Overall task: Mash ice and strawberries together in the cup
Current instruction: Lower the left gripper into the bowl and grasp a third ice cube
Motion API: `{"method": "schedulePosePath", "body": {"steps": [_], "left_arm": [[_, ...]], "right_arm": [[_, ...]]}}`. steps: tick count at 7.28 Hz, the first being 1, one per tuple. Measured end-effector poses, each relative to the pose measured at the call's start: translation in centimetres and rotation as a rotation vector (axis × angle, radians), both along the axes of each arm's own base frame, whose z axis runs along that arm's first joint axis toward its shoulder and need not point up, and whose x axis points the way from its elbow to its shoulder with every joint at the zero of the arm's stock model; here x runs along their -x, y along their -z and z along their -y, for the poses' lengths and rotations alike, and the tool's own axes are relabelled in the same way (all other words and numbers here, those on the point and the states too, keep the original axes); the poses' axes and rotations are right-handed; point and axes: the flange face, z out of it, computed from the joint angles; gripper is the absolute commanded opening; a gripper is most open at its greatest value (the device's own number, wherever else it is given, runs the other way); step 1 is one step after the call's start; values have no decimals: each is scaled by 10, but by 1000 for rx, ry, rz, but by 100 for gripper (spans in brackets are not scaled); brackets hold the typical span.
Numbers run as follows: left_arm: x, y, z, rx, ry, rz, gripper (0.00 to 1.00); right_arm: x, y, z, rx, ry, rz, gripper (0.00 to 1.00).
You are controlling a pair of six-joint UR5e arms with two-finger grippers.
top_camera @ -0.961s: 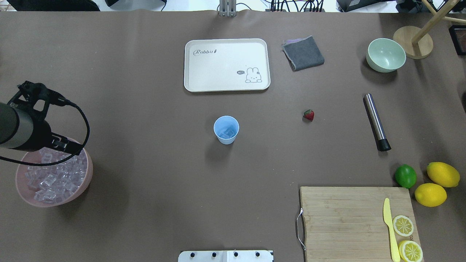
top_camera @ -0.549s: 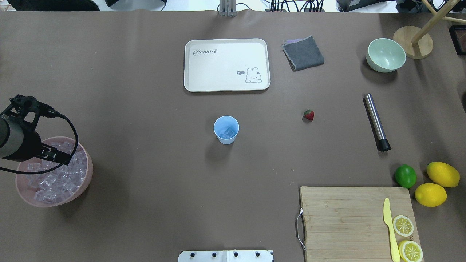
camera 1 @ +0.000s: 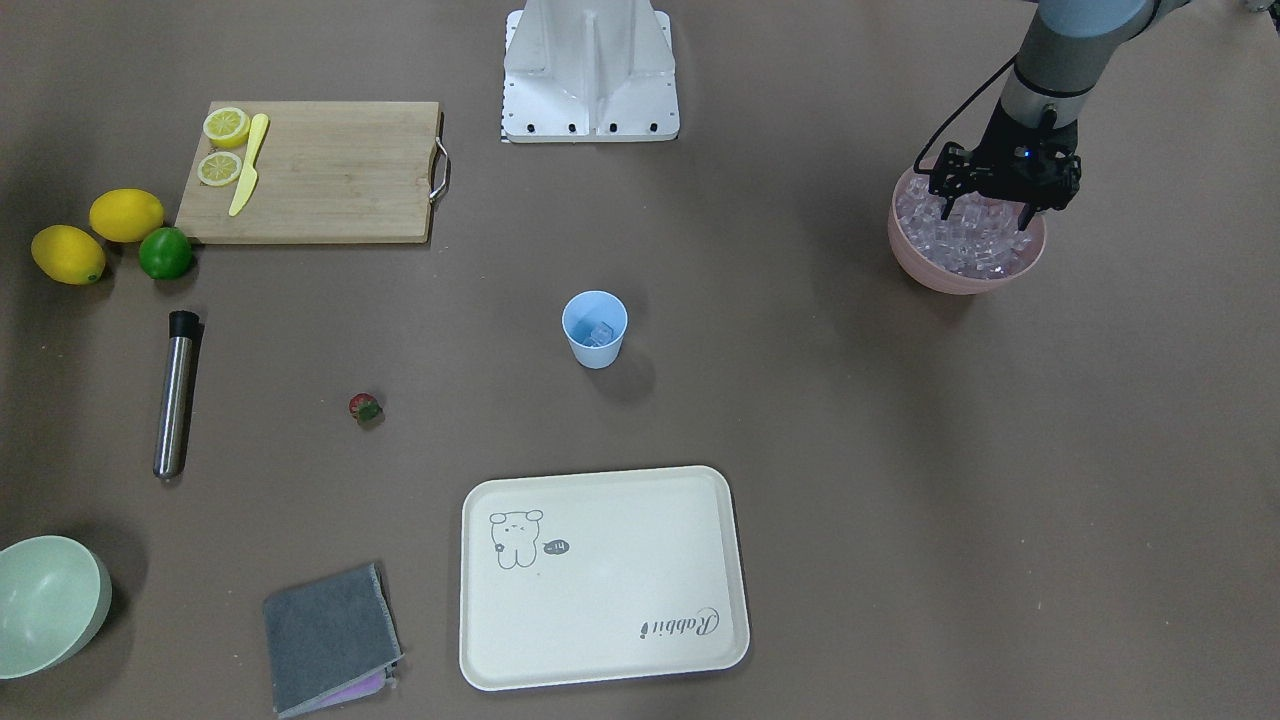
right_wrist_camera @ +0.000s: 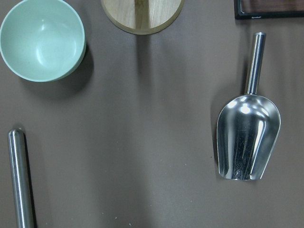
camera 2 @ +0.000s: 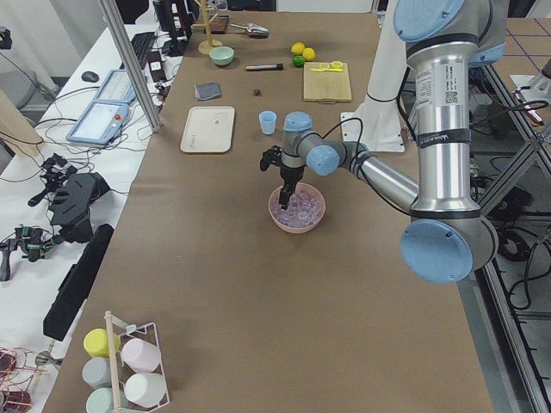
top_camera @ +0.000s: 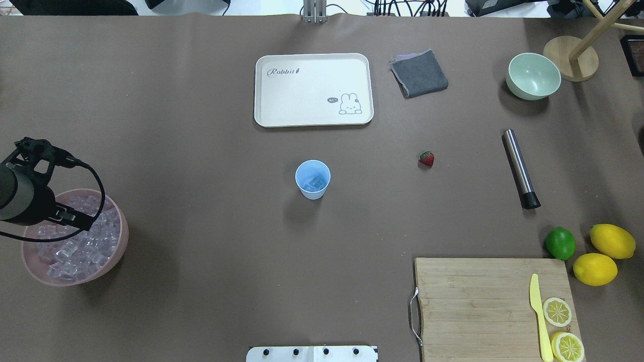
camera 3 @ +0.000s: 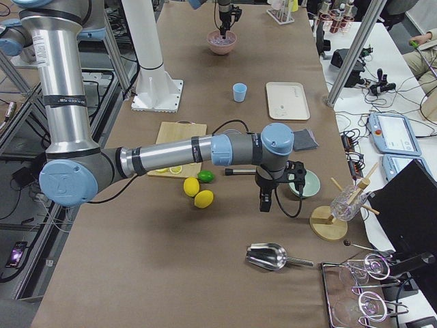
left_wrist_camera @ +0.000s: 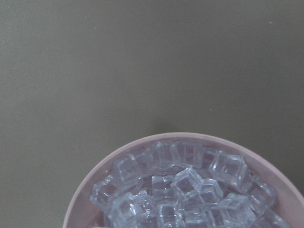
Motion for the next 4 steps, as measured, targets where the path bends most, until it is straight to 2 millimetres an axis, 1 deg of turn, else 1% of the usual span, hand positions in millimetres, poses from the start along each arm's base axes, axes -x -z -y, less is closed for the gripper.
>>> {"method": "schedulePosePath", "body": {"steps": [2,4], "left_arm": [[-3,-14,0,16,-9,22,92],[-5,-20,-6,26,-28,27,90]], "right_arm": [[0,-1,0,2,0,0,100],[0,0,0,-1,0,0,100]]}}
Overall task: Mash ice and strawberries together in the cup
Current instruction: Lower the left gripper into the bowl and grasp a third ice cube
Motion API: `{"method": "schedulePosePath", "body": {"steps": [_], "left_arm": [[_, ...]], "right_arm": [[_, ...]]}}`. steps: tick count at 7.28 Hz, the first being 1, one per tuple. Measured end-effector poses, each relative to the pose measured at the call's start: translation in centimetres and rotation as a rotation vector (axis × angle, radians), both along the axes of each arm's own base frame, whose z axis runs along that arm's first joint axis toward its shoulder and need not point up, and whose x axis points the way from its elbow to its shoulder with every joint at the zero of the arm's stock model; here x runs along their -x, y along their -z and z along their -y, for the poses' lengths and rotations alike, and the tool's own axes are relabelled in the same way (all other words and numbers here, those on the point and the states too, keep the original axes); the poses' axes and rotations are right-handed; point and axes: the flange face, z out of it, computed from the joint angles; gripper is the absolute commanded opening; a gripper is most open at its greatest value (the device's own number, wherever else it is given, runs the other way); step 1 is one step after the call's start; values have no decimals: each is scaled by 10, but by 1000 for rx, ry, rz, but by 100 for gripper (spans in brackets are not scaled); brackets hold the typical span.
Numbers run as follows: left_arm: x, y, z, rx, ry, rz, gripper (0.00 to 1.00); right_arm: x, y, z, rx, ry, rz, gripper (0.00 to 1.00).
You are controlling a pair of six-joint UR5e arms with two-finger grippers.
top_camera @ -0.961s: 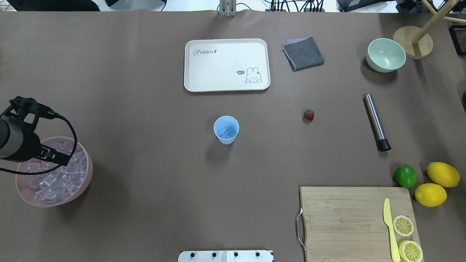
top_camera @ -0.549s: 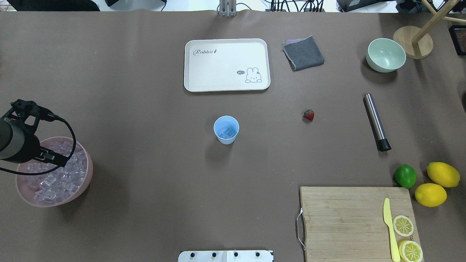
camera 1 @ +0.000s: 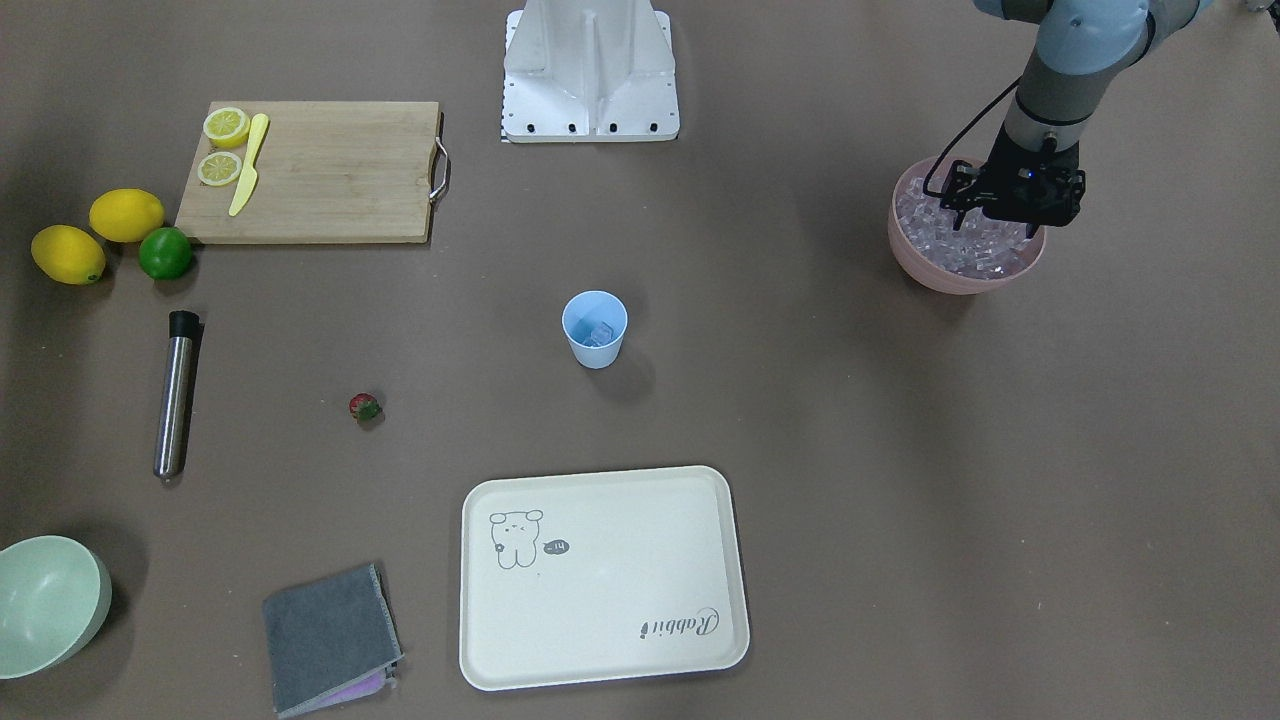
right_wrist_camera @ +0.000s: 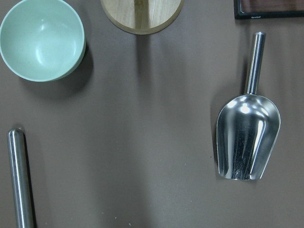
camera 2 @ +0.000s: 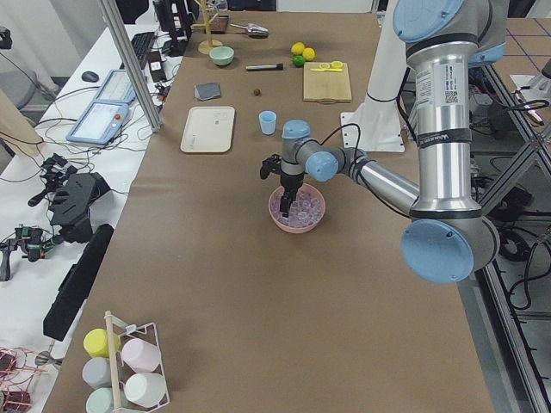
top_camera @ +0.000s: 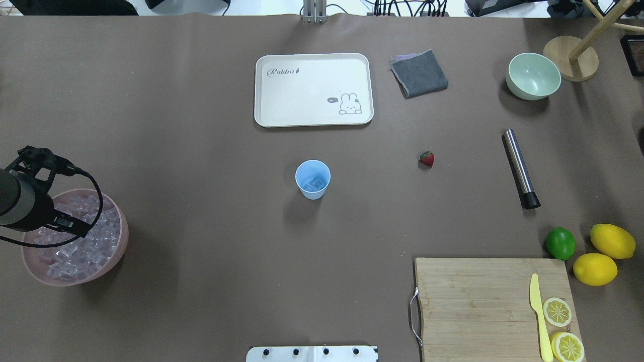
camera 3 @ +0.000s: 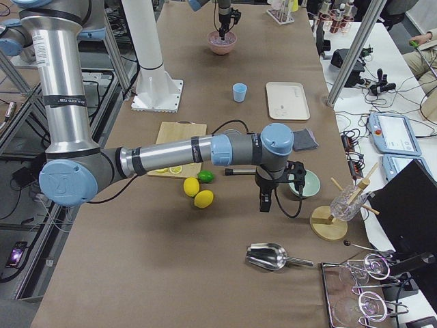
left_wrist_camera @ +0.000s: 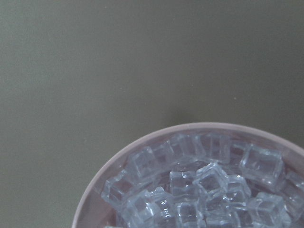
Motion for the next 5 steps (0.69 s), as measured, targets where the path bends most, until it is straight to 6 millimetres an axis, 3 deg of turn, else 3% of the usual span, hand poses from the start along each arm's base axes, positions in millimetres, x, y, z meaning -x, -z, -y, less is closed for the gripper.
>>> {"method": "schedulePosePath", "body": {"steps": [2,5], "left_arm": [[-8,-1,-8,5,-27,0,85],[-15,-4,-17,10,-54,5,65]], "right_arm": [[0,1,0,1,-2,0,100],[0,3,0,4,-10,2,100]]}}
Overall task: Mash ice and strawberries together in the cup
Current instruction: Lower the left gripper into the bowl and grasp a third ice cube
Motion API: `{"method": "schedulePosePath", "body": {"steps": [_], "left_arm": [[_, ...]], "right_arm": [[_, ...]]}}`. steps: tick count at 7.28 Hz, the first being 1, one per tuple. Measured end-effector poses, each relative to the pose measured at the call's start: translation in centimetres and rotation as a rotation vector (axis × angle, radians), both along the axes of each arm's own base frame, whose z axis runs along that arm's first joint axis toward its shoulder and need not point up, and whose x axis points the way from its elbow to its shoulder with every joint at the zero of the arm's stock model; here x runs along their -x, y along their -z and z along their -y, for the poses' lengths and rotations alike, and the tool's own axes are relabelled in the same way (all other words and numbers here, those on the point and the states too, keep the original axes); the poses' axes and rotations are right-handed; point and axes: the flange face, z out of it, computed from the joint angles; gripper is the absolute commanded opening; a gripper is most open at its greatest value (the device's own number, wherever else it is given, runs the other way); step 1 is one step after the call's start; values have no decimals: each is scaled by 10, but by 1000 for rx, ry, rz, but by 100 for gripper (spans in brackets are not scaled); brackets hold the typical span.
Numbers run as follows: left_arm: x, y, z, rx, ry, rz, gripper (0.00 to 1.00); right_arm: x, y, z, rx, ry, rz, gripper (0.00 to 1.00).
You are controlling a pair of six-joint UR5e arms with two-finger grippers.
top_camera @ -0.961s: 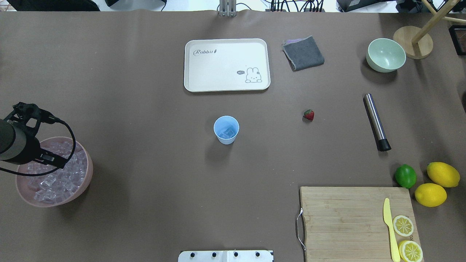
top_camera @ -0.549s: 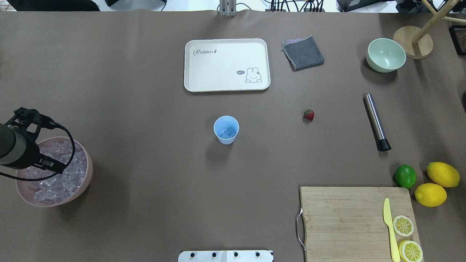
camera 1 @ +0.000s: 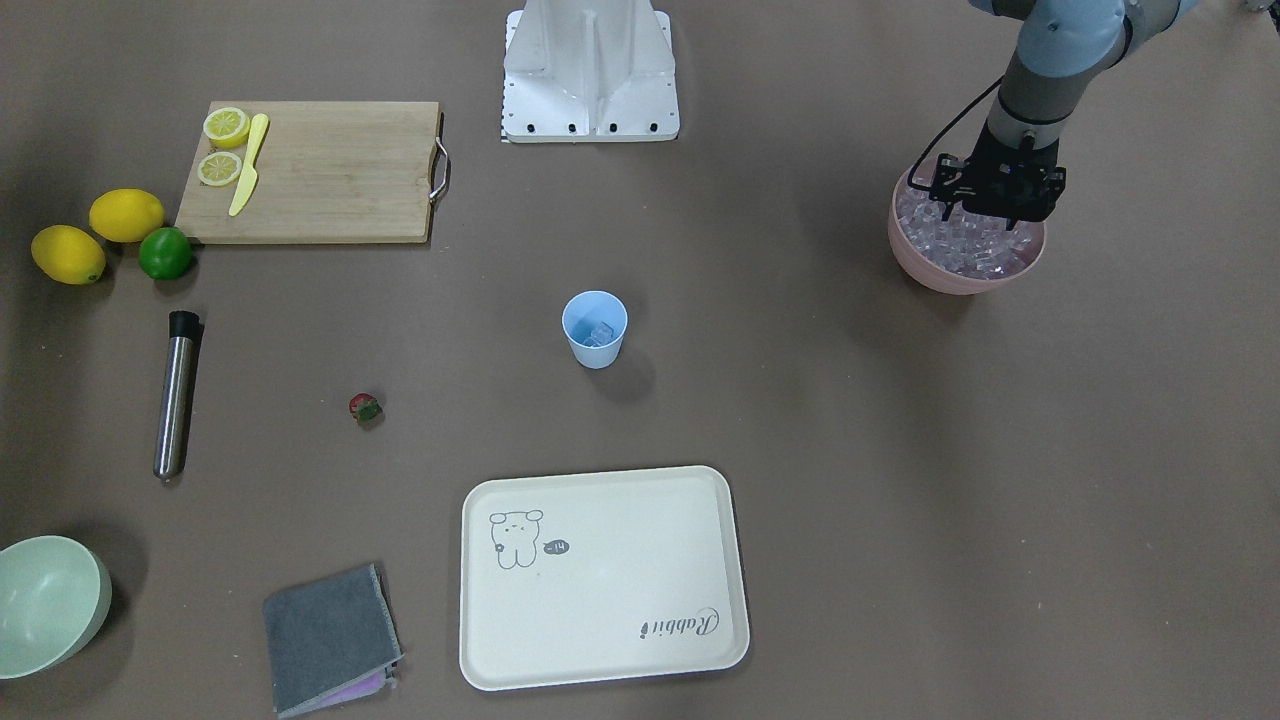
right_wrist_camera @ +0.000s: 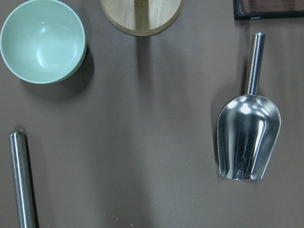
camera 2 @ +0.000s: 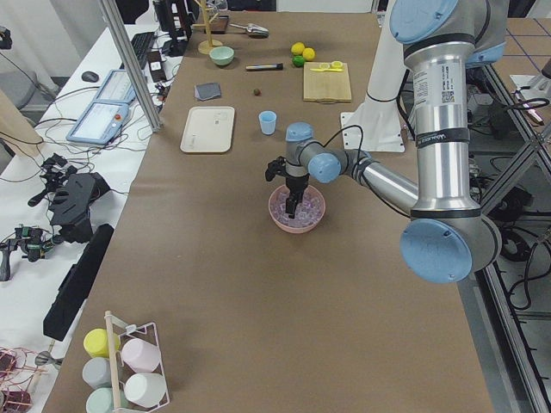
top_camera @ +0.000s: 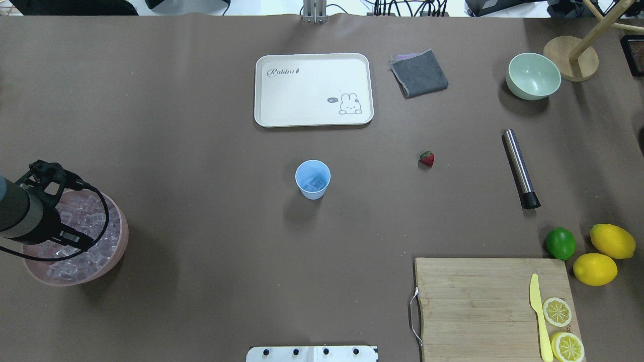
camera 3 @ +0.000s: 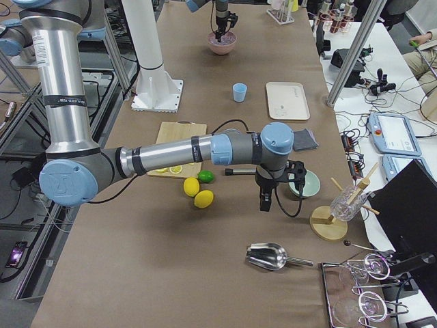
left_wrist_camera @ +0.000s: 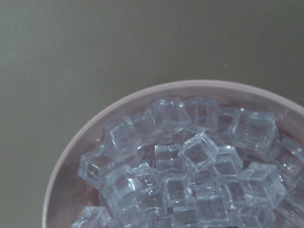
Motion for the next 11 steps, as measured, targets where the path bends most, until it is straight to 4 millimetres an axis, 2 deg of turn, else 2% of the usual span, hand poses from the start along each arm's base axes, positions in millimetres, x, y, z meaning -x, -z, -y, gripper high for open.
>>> {"method": "schedulePosePath", "body": {"steps": [5,11], "left_arm": [[-4,0,-6,-6,-31,0,60],[-2,-7,-10,4,-41,11,60]], "right_arm": [[0,2,-1,-1,-4,1,100],[0,3,-1,-2,-4,2,100]]}}
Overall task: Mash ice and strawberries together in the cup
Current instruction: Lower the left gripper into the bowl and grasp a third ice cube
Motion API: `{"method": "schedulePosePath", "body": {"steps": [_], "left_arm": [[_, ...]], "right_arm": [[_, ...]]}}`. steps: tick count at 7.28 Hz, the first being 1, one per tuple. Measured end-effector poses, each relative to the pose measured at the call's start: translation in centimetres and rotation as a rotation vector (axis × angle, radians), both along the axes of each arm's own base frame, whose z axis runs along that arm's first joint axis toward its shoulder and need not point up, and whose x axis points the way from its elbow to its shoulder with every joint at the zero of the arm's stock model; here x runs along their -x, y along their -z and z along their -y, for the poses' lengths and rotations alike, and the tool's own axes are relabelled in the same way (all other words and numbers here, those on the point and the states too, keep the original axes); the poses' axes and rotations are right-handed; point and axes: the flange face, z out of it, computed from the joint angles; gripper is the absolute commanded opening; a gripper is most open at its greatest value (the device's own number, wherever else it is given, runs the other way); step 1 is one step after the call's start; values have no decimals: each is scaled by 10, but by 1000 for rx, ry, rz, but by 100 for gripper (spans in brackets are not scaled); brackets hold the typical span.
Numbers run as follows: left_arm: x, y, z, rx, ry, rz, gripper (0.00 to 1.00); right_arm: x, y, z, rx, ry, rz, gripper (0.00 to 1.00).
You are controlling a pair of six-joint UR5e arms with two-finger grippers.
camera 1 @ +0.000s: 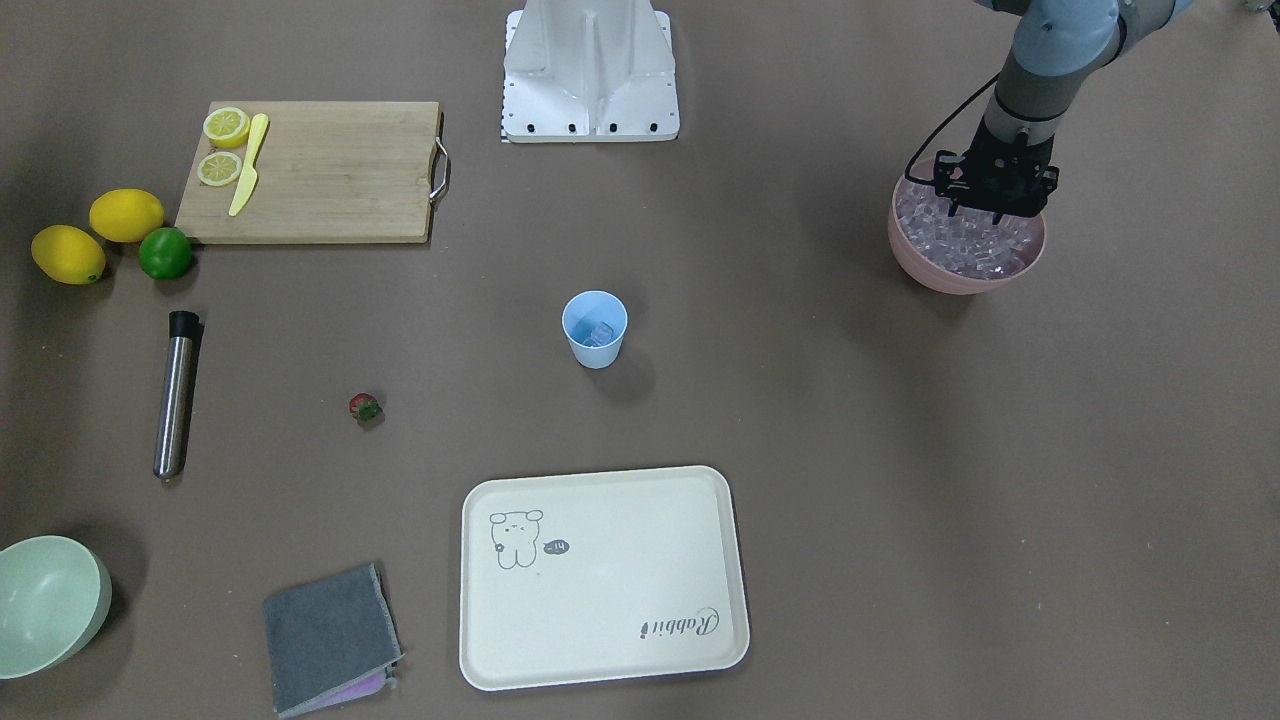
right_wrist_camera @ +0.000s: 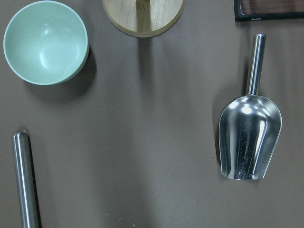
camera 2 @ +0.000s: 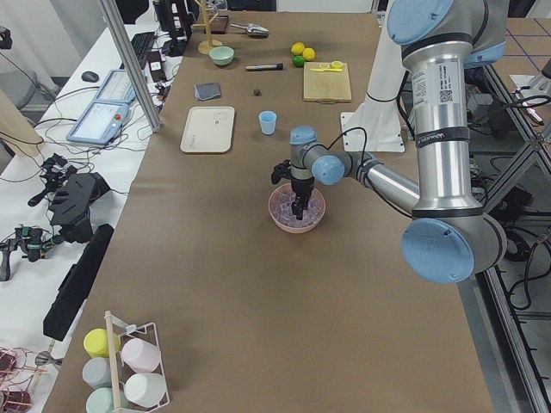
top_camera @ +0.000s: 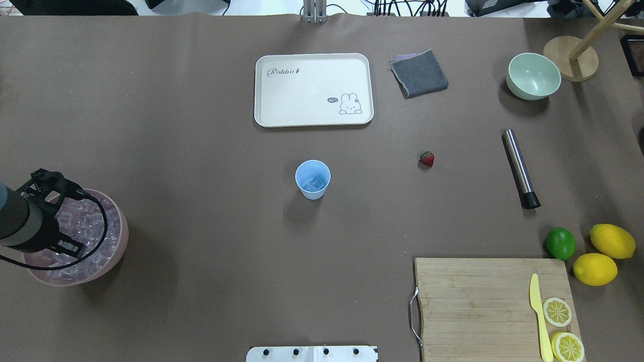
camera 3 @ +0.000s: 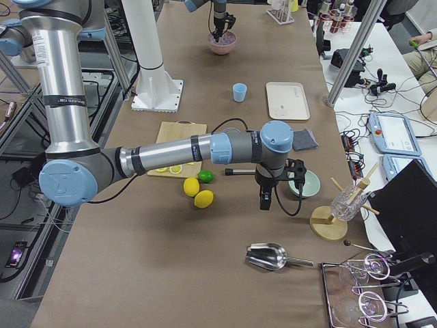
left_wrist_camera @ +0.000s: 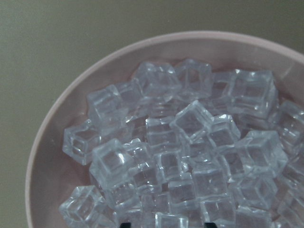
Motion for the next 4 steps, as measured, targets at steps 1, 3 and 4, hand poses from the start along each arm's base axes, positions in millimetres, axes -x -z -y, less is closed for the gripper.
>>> {"method": "schedulePosePath", "body": {"steps": [1,3,4], "left_arm": [[-1,-1,0,1,-2,2,60],[-3,-3,-1,2,-5,3,48],[-3,-3,-1,2,-6,3,35]], "right_arm": [[0,1,0,-2,0,0,100],[0,2,-1,-5,0,0,100],[0,3,-1,-6,0,0,100]]}}
